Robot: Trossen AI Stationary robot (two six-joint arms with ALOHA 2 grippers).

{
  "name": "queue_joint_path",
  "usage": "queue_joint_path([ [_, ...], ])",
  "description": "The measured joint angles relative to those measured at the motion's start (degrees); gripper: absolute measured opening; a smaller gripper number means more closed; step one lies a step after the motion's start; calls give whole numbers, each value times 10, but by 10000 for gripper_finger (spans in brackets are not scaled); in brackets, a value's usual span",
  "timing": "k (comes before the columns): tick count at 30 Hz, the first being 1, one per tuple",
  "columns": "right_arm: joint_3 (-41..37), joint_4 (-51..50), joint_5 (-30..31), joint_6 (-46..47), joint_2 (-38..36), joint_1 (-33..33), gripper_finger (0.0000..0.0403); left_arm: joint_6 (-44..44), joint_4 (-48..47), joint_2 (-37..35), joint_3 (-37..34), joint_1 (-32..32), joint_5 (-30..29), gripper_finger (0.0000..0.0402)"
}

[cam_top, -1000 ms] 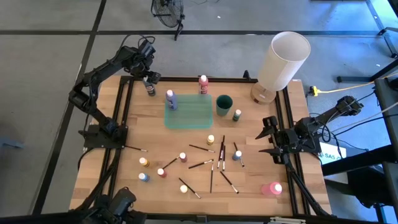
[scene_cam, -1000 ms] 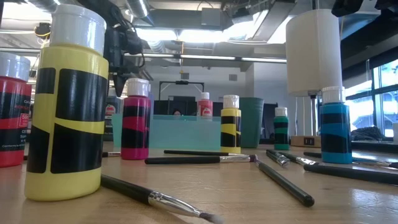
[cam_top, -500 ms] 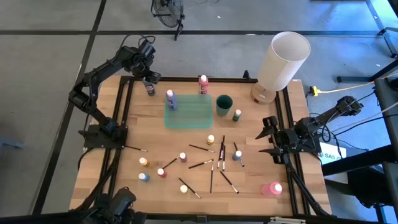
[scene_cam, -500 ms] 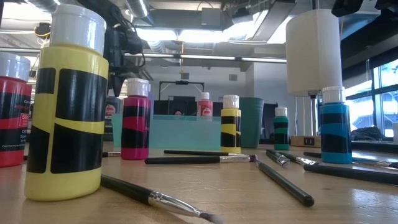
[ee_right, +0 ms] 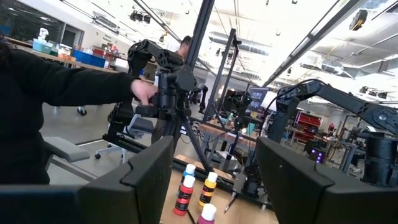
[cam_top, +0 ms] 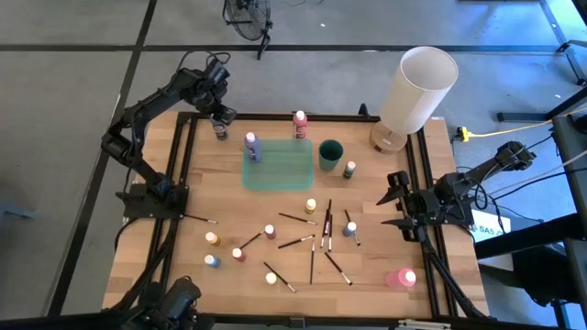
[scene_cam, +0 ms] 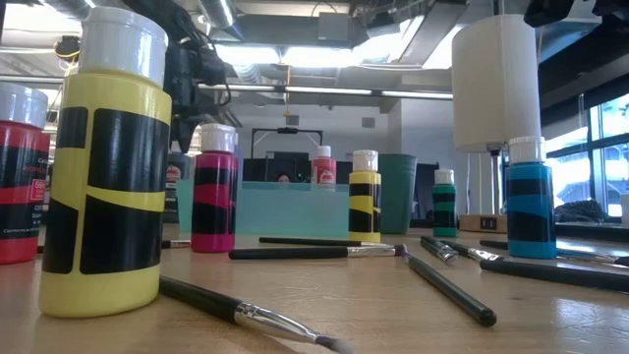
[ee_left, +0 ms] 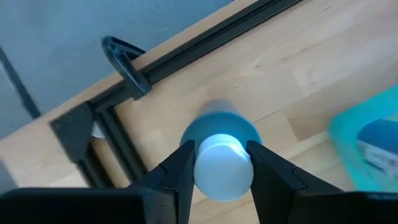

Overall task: Pick & Place Paint Supplies
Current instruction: Put the big dark green paint bottle into the green bin

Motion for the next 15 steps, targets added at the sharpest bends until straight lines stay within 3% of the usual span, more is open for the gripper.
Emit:
queue_joint_path([
  [4,0,0,5,-2,0,0,232,13,-1,-10,1,-14,-56,118],
  [15,0,0,14,-4,0,0,232,21,-9,-82,1,-17,-3,118],
])
